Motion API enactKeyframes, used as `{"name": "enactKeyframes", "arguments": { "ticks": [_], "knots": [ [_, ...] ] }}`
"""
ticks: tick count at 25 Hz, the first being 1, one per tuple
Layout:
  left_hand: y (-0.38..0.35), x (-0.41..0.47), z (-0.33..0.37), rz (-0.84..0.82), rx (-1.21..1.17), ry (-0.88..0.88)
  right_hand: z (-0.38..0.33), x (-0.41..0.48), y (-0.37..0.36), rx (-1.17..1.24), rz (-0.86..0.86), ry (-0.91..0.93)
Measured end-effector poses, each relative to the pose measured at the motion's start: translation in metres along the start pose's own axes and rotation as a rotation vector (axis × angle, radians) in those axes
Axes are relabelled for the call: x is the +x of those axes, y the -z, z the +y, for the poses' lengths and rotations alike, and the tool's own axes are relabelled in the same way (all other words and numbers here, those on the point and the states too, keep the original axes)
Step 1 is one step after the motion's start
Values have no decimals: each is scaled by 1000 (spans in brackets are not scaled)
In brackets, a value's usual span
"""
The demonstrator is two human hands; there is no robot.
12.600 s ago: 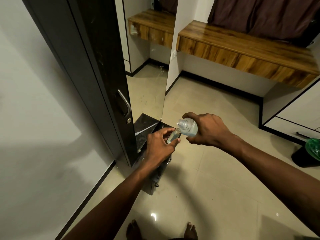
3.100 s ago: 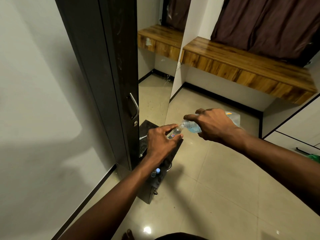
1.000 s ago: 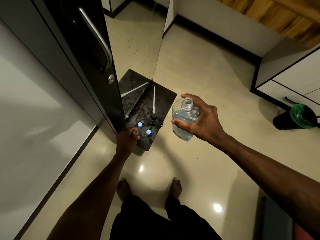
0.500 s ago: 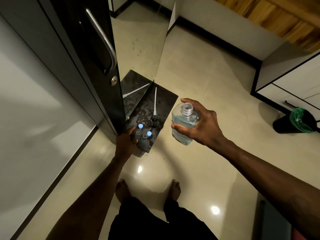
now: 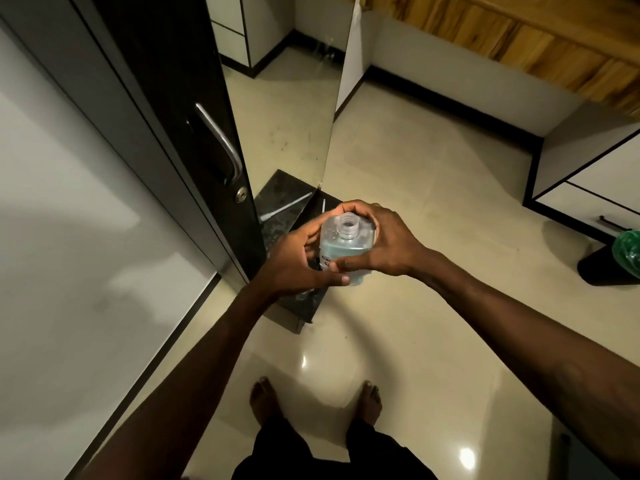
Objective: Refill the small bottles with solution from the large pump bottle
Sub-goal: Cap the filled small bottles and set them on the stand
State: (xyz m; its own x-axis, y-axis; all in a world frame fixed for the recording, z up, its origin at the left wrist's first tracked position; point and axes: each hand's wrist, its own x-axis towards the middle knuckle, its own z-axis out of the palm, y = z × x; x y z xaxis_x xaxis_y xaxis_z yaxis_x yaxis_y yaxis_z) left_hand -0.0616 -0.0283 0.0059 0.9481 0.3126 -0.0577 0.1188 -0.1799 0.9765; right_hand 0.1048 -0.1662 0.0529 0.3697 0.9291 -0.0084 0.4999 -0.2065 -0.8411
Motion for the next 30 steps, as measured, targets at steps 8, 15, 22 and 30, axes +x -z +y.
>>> {"name": "enactKeyframes", "arguments": {
  "ticks": [8,15,22,30],
  "knots": [
    [3,8,5,304,146,-66,2,33,3,155,-179,41],
    [9,4,-20,490,196,-25,34,51,13,333,-304,-126],
    [19,32,-36,462,257,51,65,67,-11,366,-188,-138],
    [10,61,-79,493,488,16,98,81,-60,-24,-30,-42]
  ]
}}
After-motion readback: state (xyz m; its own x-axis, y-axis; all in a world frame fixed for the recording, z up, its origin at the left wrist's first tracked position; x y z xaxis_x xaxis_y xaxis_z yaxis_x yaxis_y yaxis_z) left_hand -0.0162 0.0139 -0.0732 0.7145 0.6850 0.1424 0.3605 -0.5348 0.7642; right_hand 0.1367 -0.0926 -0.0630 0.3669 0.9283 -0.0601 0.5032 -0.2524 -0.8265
